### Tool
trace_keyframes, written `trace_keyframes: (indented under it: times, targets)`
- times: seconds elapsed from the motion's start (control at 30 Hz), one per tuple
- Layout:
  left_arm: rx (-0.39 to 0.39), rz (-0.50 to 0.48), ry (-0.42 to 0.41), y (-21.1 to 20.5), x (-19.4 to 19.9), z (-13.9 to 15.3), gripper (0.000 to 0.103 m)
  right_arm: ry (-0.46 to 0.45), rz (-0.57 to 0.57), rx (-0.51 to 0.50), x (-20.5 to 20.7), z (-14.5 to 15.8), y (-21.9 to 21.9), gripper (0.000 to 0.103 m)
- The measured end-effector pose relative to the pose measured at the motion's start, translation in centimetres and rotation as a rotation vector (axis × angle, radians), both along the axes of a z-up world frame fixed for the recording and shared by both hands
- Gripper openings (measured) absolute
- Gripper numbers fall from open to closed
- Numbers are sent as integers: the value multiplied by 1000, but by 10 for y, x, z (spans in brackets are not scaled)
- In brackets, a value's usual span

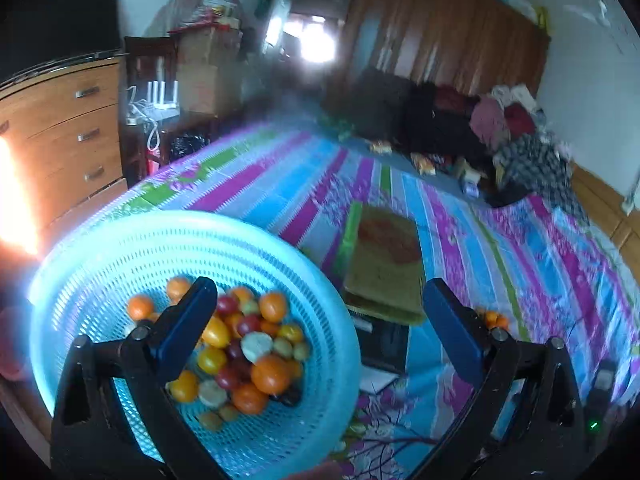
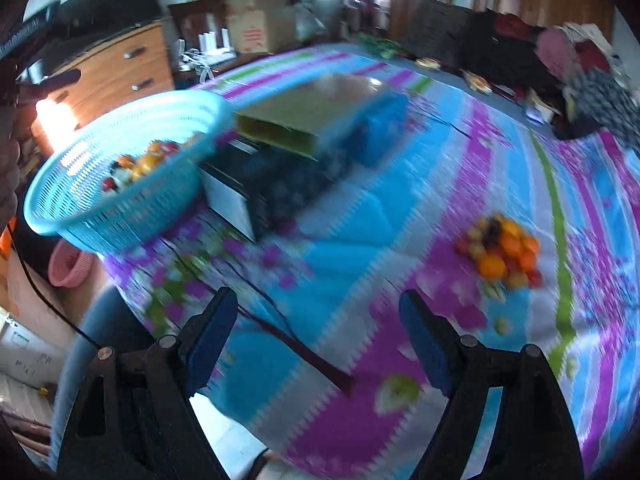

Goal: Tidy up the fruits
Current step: 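Move both grippers back over the fruit pile on the sheet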

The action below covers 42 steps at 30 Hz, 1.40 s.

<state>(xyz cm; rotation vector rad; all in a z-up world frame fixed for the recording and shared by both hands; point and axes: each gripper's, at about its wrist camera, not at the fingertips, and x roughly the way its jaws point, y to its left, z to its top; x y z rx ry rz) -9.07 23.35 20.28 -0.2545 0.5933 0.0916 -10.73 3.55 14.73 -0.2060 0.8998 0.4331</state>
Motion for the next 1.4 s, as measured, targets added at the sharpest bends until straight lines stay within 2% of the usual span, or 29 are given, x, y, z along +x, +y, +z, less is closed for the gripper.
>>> trace_keyframes:
  times: [0.07, 0.33, 0.43, 0.5, 0.57, 0.77, 0.9, 0.97, 1.03, 1.2, 1.33, 1.4]
  targets:
    - [1, -60, 38, -20, 6, -12, 102, 17, -39, -5, -5, -8, -24, 85]
    - [-68, -281, 38, -89, 11, -29, 103, 90, -164, -5, -20, -38, -87, 85]
    - [-141, -378, 126, -117, 18, -49, 103, 89, -180, -5, -24, -40, -99, 85]
    - [-148, -423, 182, -134, 24, -62, 102, 92, -191, 3, -25, -43, -107, 85]
    - [-119, -461, 217, -154, 26, -74, 102, 97, -211, 9, -26, -46, -117, 85]
    - [34, -534, 329, -206, 47, -109, 100, 115, -276, 30, -31, -60, -145, 85]
    - [67, -543, 358, -221, 70, -135, 82, 148, -322, 49, -33, -74, -168, 85]
    - [42, -557, 389, -228, 90, -150, 59, 157, -341, 57, -31, -78, -177, 85]
    - [26, -579, 420, -235, 111, -164, 52, 163, -361, 66, -28, -83, -187, 85]
    - [85, -643, 448, -258, 145, -184, 48, 180, -400, 81, -12, -94, -210, 85]
    - [158, -681, 426, -273, 157, -191, 48, 171, -423, 92, 3, -95, -223, 85]
    - [168, -692, 414, -276, 163, -191, 49, 163, -434, 97, 12, -94, -230, 85]
